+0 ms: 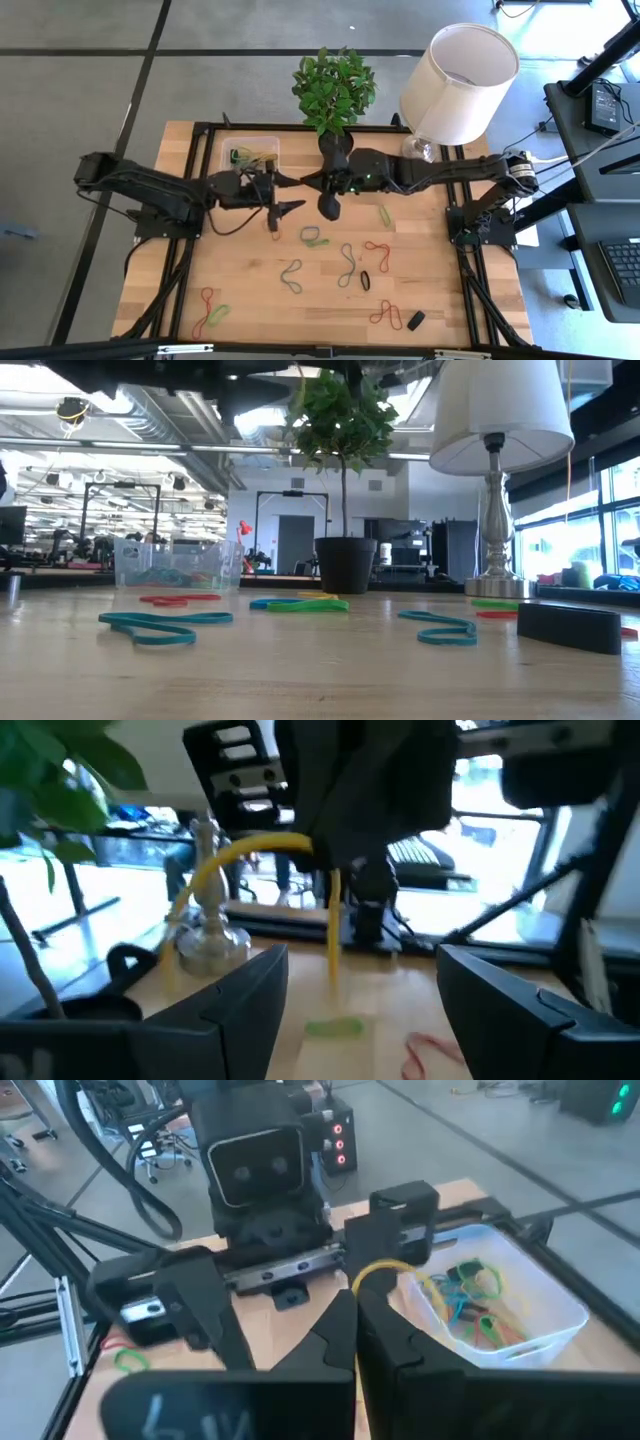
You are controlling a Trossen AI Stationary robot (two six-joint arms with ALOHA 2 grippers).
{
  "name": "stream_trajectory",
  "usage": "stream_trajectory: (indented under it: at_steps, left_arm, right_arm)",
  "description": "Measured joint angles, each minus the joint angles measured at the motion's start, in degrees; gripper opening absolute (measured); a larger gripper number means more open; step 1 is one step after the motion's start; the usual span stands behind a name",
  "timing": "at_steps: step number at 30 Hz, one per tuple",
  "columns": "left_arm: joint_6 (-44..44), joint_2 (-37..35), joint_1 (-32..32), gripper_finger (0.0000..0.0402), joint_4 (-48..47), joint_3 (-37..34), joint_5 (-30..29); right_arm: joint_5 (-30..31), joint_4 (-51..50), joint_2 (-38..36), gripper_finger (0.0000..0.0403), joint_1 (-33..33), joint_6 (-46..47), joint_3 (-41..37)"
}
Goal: Pick and place rubber bands into bin
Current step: Put the yellow rubber band into the basket
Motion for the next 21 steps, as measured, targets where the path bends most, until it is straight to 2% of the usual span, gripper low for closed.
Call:
stream_trajectory:
  at_steps: [5, 12, 17, 21]
  left_arm:
    - [0.0, 3.5, 0.8, 0.0247, 0.7, 2.8, -2.5]
    - [-0.5, 6.2, 1.1, 0.0238, 0.5, 4.7, 0.3]
    - [-0.6, 7.6, 1.1, 0.0208, 0.6, 6.0, 0.5]
    - [-0.6, 7.6, 1.1, 0.0163, 0.6, 6.6, 1.4]
  right_arm:
    - [-0.4, -0.3, 0.0, 0.0000, 0.0, -0.4, 0.3]
    - [-0.4, 0.0, 0.0, 0.0000, 0.2, -0.7, 0.3]
    - [-0.4, 0.5, 0.0, 0.0000, 0.2, -0.6, 0.3]
    - [-0.4, 0.5, 0.0, 0.0000, 0.2, -0.6, 0.3]
